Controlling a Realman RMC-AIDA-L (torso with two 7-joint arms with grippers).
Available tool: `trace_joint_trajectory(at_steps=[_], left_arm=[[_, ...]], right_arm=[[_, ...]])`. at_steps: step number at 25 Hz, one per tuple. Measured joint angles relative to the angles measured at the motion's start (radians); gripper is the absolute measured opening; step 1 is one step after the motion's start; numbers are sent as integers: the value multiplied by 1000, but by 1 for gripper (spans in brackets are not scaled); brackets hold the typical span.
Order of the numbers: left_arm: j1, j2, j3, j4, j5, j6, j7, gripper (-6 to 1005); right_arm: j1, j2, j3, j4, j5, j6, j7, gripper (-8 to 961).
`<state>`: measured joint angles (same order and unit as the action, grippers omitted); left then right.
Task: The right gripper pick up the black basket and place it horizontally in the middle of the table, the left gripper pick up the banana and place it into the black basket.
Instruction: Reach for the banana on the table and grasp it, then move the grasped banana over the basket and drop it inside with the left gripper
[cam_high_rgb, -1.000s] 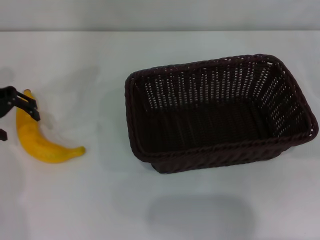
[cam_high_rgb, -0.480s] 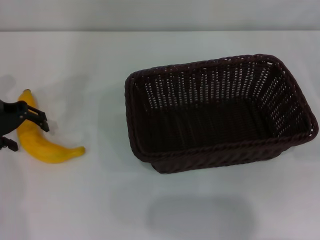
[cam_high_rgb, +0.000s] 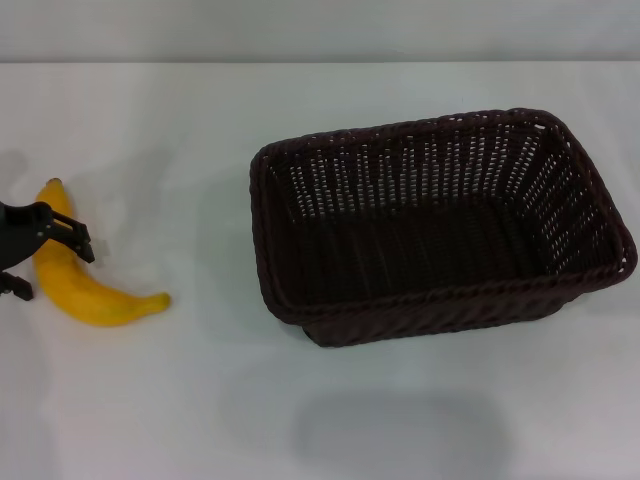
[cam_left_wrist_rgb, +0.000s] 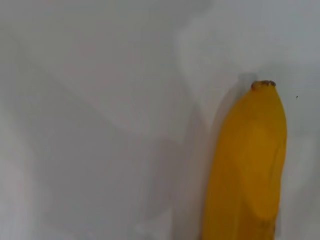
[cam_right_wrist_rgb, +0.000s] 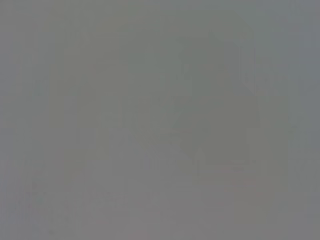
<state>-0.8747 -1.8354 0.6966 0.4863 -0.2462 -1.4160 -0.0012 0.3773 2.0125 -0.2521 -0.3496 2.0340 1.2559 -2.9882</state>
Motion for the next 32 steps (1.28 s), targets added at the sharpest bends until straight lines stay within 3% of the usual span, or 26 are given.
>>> trace_joint_trajectory(at_steps=[4,15,18,21,25,26,27,29,32], left_arm=[[-3,2,1,-1,1,-5,26,869],[-14,2,0,20,-4,-3,108,520],[-15,11,-8,91,-45,-31,134,531],[-15,27,-8,171,-151,-78,198,542],[-26,49,-9,259,-396,-182,320,556],[-26,49,-9,259,-396,-182,320,560],[-39,55,-8,267,-501,-216,369,563],[-49,54,-4,265,-580,-230,402,570],[-70,36,1,246,-647,-237,442,581]], right_arm=[[11,0,-3,0,-2,-15,0,850],[23,0,-4,-3,-5,-24,0,838],[23,0,-5,-8,-5,-24,0,838],[25,0,-13,-10,-5,-23,0,838],[33,1,-19,-11,-5,-8,0,838],[34,1,-19,-11,-5,-1,0,838],[34,1,-19,-11,-5,-1,0,838],[36,2,-20,-9,-5,30,0,839],[37,4,-20,-5,-4,56,0,839]])
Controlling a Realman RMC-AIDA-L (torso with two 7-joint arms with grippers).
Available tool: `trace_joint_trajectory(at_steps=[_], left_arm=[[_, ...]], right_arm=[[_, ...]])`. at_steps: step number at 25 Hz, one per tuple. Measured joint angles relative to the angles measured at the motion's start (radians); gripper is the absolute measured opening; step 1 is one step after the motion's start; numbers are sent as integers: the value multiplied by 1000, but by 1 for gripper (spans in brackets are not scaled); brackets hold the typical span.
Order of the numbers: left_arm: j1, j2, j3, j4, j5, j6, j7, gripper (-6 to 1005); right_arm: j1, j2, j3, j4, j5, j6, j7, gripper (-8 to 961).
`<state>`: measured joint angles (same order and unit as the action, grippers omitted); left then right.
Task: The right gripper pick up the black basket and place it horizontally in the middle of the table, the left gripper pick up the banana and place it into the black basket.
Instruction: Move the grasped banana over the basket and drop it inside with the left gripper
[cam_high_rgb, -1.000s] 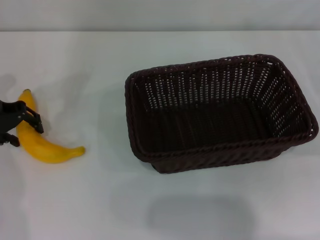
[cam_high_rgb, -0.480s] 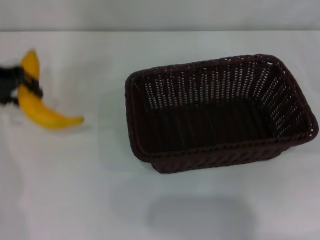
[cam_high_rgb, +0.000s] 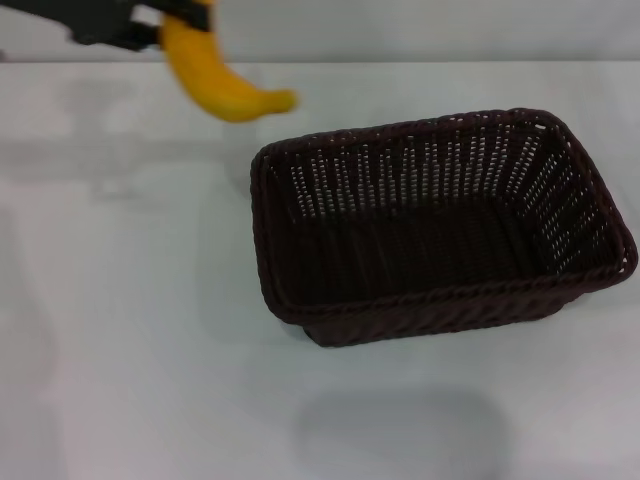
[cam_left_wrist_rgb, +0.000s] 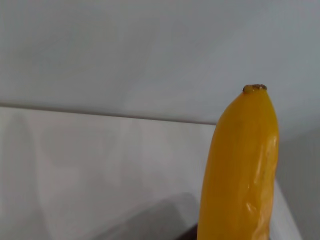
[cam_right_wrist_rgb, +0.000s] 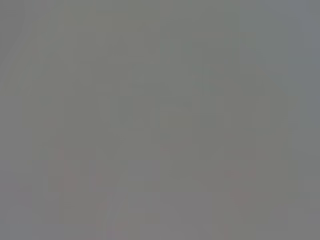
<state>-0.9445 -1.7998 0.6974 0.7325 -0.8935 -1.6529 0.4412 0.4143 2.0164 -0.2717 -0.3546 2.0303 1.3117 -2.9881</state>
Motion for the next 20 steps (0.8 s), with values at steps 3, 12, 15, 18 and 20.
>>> trace_joint_trajectory(at_steps=[3,12,15,18,20], left_arm=[[-39,-36,4,-42,-12,-6,41,592],[-126,-107,101,-116,-11,28,105,624],[-141,-123,103,-118,-23,30,129,635],[-147,-132,103,-118,-31,30,139,646],[-147,-132,103,-117,-32,31,143,653]], right_arm=[[1,1,0,2,1,22,0,839],[-2,1,0,4,1,51,1,839],[-8,3,0,5,0,55,1,839],[-17,4,0,6,0,57,1,839],[-22,4,2,8,2,62,2,839]])
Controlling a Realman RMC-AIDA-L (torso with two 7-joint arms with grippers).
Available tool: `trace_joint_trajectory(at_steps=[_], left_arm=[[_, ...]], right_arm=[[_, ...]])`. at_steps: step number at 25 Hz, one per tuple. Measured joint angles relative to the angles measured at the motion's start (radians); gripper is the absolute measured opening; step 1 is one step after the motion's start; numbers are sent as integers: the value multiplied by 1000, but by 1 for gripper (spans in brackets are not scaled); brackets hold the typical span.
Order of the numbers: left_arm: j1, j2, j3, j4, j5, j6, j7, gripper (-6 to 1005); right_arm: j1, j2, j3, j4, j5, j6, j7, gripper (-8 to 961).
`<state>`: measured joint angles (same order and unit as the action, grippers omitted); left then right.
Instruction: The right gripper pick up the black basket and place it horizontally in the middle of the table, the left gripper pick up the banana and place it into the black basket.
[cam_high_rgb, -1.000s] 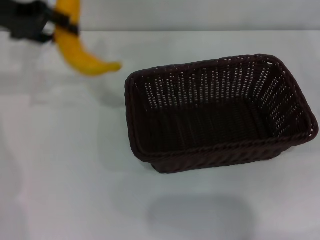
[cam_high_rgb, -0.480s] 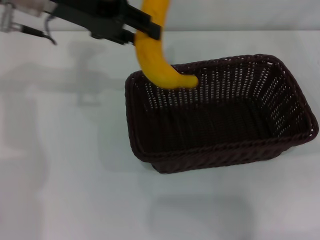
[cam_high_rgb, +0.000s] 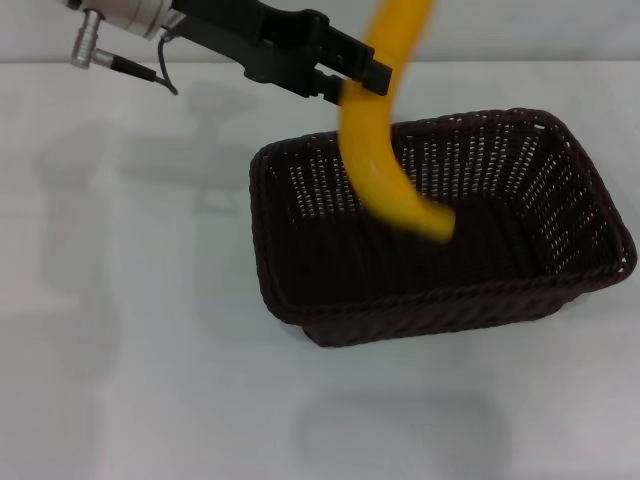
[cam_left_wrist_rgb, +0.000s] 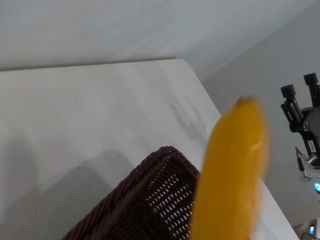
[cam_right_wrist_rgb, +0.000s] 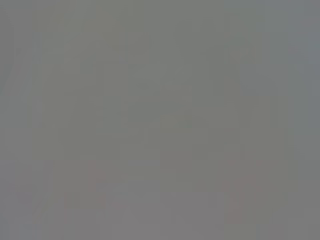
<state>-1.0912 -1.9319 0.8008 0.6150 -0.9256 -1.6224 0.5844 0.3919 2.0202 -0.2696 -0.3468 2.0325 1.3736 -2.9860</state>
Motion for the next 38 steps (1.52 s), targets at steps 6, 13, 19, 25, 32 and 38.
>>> trace_joint_trajectory(at_steps=[6,13,19,25,32,38], left_arm=[[30,3,-6,39,-23,-12,76,674],[220,5,-9,229,-230,37,313,885],[517,-19,-14,355,-537,180,628,885],[730,-114,-128,342,-734,268,1085,885],[865,-148,-185,131,-999,214,1456,886],[929,-149,-191,-64,-1170,143,1711,886]], right_arm=[[-13,0,10,10,5,37,3,839],[-17,-1,0,12,3,62,9,839],[-21,0,-14,44,-2,124,50,839],[-26,-3,-80,51,-3,149,232,839],[-69,-9,-190,-82,-4,-1,602,839],[-103,-15,-246,-178,-84,-134,787,839]])
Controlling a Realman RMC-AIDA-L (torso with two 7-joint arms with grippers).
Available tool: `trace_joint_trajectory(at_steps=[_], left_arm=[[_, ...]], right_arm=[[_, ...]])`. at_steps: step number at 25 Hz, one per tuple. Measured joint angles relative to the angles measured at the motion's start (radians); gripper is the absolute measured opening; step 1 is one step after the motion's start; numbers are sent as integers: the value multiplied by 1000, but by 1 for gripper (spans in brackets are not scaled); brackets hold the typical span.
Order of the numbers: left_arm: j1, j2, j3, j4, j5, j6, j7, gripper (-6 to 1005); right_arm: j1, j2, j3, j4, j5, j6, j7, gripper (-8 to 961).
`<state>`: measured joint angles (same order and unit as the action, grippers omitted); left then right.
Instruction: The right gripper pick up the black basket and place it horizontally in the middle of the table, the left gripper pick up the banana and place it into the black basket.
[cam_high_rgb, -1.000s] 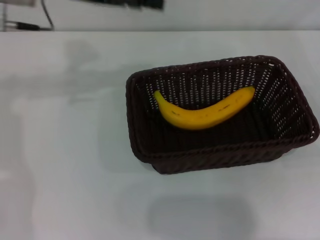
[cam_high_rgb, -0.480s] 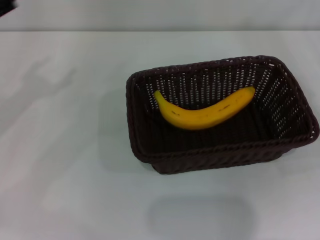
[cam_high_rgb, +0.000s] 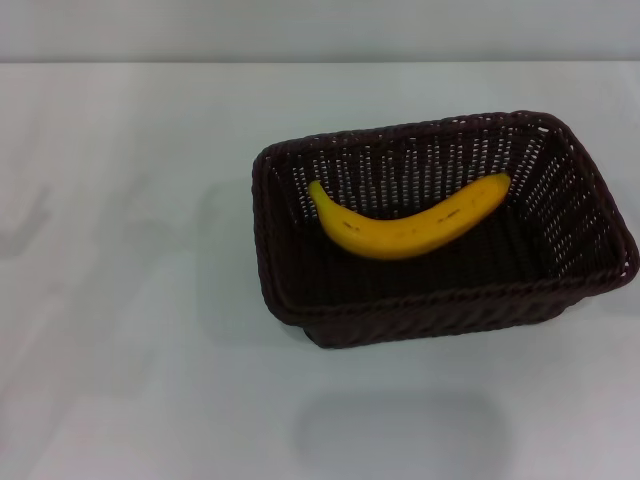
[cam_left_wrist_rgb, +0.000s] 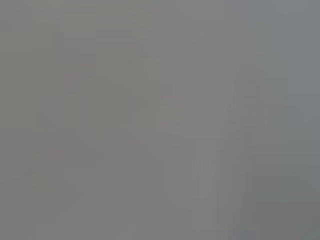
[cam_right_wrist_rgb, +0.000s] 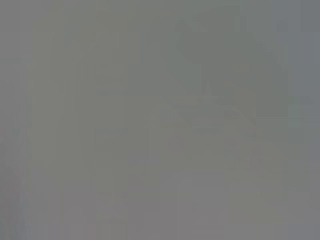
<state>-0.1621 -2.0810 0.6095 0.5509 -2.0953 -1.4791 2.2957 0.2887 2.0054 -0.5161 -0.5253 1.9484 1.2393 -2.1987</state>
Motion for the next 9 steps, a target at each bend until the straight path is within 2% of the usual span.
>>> trace_joint_trajectory(at_steps=[4,9], left_arm=[[3,1,0,-95,-71,-13,82,886],[-5,2,0,-168,-137,-11,87,885]], right_arm=[[4,-2,-2,-15,-55,-47,10,839],[18,-1,9,32,-18,-51,-51,839]])
